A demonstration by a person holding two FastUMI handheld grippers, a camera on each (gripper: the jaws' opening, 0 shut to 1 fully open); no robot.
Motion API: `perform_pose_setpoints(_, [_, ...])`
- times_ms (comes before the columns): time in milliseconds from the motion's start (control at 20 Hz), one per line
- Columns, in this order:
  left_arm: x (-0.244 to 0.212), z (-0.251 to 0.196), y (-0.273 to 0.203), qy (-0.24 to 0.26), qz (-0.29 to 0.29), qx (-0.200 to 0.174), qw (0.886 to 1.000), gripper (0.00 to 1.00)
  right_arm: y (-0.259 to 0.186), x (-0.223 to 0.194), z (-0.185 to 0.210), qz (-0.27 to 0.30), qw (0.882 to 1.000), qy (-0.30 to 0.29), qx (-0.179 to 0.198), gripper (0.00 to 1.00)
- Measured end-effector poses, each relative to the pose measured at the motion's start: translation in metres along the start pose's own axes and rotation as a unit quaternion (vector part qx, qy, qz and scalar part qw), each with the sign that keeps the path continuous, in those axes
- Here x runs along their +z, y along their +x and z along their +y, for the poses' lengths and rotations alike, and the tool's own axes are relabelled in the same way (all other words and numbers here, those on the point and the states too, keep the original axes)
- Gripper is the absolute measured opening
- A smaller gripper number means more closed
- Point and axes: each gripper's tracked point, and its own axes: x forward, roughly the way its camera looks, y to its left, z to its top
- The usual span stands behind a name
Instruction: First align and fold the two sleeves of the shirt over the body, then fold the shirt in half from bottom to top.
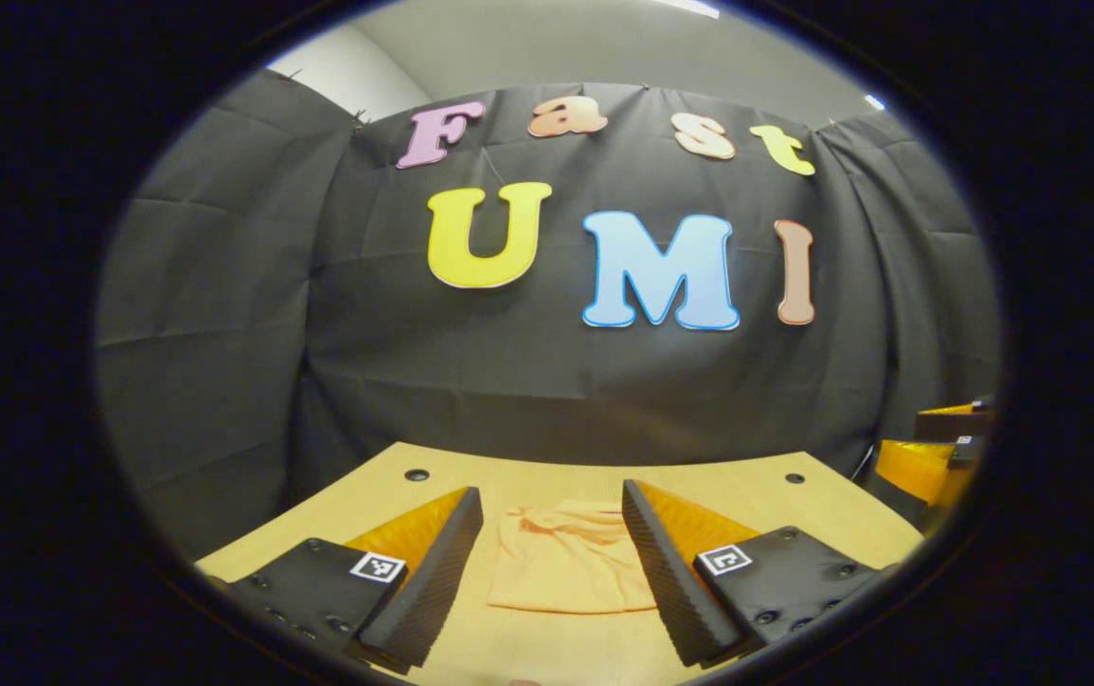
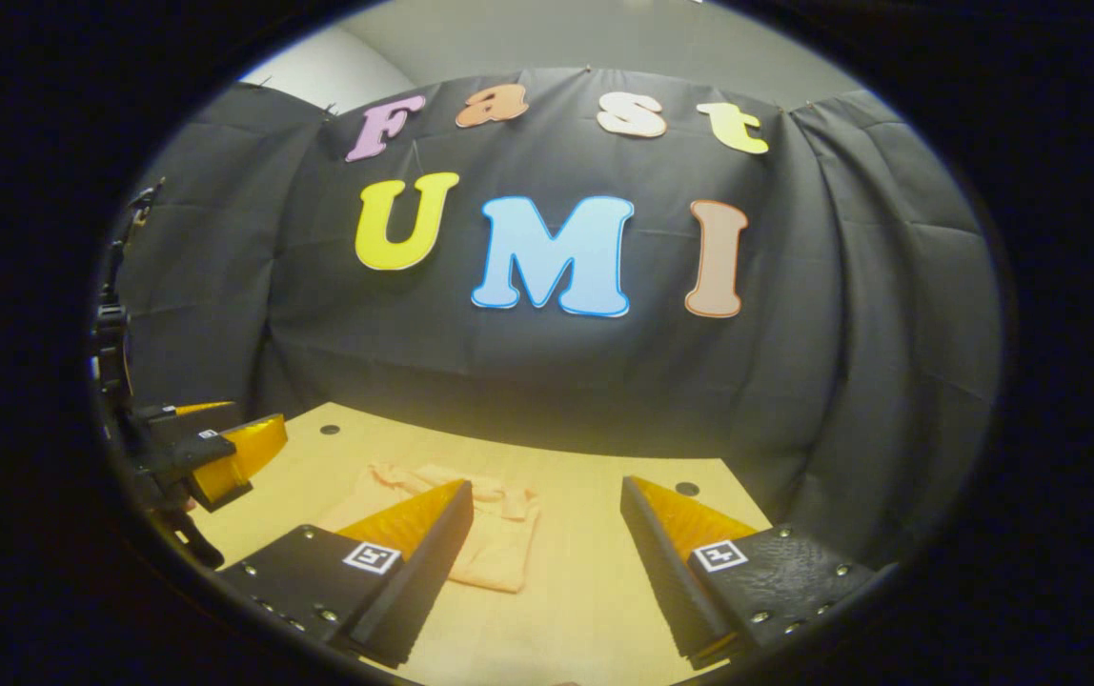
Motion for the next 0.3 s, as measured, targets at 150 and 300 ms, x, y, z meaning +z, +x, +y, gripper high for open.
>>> perform_pose_setpoints(150, [0.011,0.001,-0.007,0.016,-0.007,0.001,1.000,0.99,-0.002,0.006,0.001,-0.007,1.000,0.002,-0.003,0.96])
perform_pose_setpoints(300, [0.018,0.000,-0.012,0.021,-0.010,-0.002,1.000,0.95,-0.004,0.014,0.002,-0.015,1.000,-0.007,-0.012,0.96])
